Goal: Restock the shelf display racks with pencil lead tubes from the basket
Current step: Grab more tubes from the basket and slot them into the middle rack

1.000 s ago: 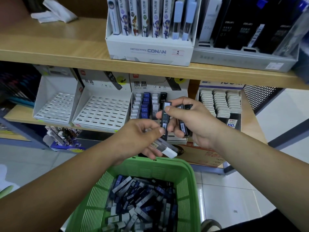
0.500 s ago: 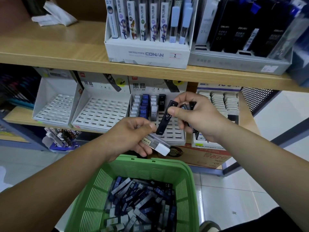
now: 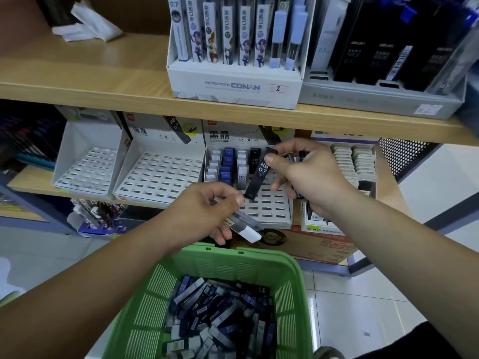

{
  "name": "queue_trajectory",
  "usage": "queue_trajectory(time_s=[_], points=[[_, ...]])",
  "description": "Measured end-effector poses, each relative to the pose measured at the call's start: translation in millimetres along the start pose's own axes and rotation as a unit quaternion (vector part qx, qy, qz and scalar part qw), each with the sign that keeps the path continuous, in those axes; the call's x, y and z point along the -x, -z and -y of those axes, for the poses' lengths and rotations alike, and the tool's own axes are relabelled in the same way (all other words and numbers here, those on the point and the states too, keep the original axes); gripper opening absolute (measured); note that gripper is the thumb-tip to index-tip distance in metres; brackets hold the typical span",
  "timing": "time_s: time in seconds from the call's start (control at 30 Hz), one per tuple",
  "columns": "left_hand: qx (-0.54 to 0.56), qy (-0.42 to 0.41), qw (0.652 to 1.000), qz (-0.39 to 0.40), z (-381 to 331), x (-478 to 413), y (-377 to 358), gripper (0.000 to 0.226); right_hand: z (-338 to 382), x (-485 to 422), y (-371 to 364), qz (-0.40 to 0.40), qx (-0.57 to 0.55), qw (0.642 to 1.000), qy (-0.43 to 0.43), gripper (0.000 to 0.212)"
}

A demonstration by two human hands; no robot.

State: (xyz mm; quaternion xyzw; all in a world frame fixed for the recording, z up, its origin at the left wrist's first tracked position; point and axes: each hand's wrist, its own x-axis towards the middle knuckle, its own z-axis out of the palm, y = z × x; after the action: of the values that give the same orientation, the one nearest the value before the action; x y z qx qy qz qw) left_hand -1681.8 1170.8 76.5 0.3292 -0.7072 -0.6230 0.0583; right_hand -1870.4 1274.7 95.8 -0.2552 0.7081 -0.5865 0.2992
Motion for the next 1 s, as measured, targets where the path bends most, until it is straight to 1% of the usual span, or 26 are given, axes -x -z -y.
queue_trajectory(time_s=[0.07,0.13,0.23,0.3,0.43,0.63,0.83,0.87,0.97,1.0], points=[[-0.034,0.001,0.999,-0.011,0,-2,0,0.02,1,-4,1,-0.032,0.008,0.999,0.014,0.014],[-0.054,0.004,0.998,-0.014,-1,-3,0,0.022,1,-12,-1,-0.047,0.024,0.998,0.017,0.013],[-0.027,-0.001,1.0,-0.007,0,1,3,0.018,-4,-24,-12,-0.043,0.066,0.997,0.024,0.014],[-0.01,0.0,1.0,-0.005,0,4,5,0.013,-9,-31,-19,-0.032,0.125,0.991,0.033,0.014],[0.032,-0.011,0.999,-0.028,-1,8,9,0.017,-14,-38,-21,-0.016,0.189,0.981,0.045,0.016],[0.062,-0.035,0.993,-0.092,4,6,17,0.02,-13,-41,-19,-0.011,0.199,0.979,0.049,0.025],[0.09,-0.048,0.985,-0.139,3,8,19,0.022,-16,-43,-20,-0.013,0.229,0.971,0.064,0.023],[0.094,-0.049,0.984,-0.141,3,9,20,0.022,-18,-44,-21,-0.016,0.235,0.969,0.071,0.021],[0.093,-0.047,0.984,-0.144,3,12,21,0.02,-21,-49,-22,-0.013,0.294,0.951,0.09,0.005],[0.087,-0.045,0.985,-0.143,3,12,22,0.018,-21,-49,-22,-0.004,0.315,0.945,0.091,0.005]])
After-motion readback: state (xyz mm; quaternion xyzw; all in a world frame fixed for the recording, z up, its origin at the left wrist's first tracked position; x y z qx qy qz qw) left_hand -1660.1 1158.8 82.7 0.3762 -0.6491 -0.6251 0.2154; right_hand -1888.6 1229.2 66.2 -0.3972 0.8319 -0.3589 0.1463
